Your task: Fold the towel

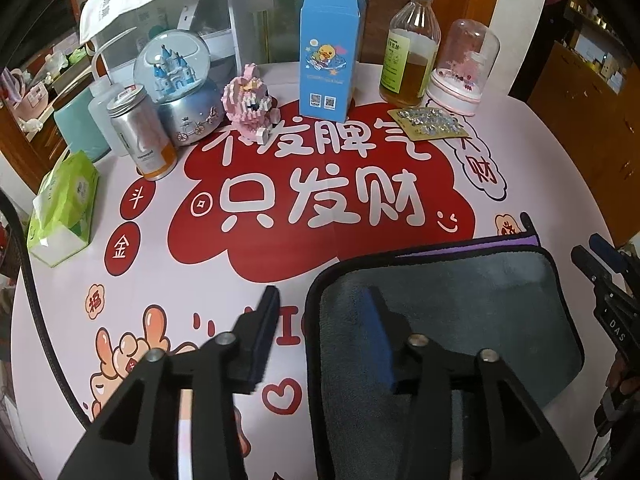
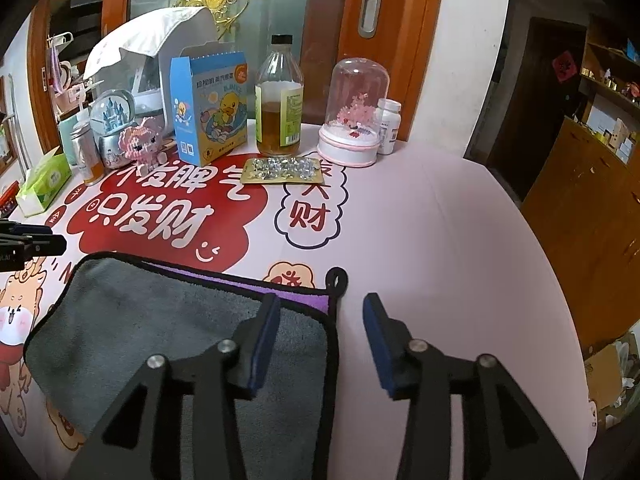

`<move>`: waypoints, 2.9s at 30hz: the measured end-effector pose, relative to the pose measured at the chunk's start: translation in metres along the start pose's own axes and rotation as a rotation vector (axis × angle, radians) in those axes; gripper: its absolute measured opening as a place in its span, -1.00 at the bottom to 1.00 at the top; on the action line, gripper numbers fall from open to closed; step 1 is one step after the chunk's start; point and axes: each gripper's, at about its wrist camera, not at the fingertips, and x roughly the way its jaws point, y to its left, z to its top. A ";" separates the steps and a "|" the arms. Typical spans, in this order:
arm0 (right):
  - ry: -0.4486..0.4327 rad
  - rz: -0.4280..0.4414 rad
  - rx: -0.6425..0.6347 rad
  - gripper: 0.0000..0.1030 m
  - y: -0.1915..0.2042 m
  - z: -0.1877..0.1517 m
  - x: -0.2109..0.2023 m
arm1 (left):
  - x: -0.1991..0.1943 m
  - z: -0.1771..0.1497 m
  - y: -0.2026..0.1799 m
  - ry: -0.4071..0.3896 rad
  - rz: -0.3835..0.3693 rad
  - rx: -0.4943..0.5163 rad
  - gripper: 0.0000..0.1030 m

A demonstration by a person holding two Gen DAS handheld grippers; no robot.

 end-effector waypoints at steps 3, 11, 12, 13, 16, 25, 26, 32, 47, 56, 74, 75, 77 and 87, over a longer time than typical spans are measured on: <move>-0.003 0.005 0.003 -0.03 0.000 0.000 -0.004 | -0.006 -0.003 -0.001 -0.006 0.004 0.006 -0.03; 0.002 0.028 0.017 0.15 0.001 -0.004 -0.019 | -0.023 -0.023 -0.006 0.010 0.028 -0.001 0.43; 0.006 0.030 0.016 0.16 0.002 -0.006 -0.022 | -0.025 -0.026 -0.007 0.011 0.027 -0.007 0.45; 0.009 0.033 0.016 0.17 0.002 -0.007 -0.024 | -0.029 -0.032 -0.006 0.016 0.024 -0.019 0.50; 0.018 0.049 0.020 0.19 0.003 -0.013 -0.032 | -0.036 -0.044 -0.006 0.039 0.022 -0.042 0.67; 0.052 0.102 0.046 0.34 0.010 -0.042 -0.066 | -0.066 -0.081 -0.008 0.049 0.027 -0.072 0.74; 0.058 0.109 0.051 0.36 0.011 -0.046 -0.070 | -0.070 -0.084 -0.008 0.047 0.021 -0.074 0.74; 0.092 0.162 0.048 0.49 0.014 -0.064 -0.092 | -0.094 -0.099 -0.015 0.020 -0.001 -0.082 0.74; 0.083 0.165 0.086 0.90 -0.001 -0.101 -0.191 | -0.172 -0.135 -0.059 -0.040 -0.072 0.009 0.82; 0.077 0.172 0.091 0.91 -0.005 -0.106 -0.249 | -0.226 -0.157 -0.078 -0.087 -0.115 -0.015 0.82; 0.062 0.181 0.133 0.92 0.009 -0.106 -0.326 | -0.292 -0.192 -0.112 -0.143 -0.061 -0.014 0.82; 0.063 0.172 0.137 0.92 0.010 -0.107 -0.327 | -0.292 -0.192 -0.114 -0.147 -0.055 -0.013 0.82; 0.068 0.157 0.163 0.92 0.007 -0.109 -0.326 | -0.294 -0.195 -0.119 -0.161 -0.028 -0.002 0.82; 0.055 0.132 0.180 0.92 0.015 -0.117 -0.325 | -0.293 -0.203 -0.113 -0.191 0.088 -0.037 0.82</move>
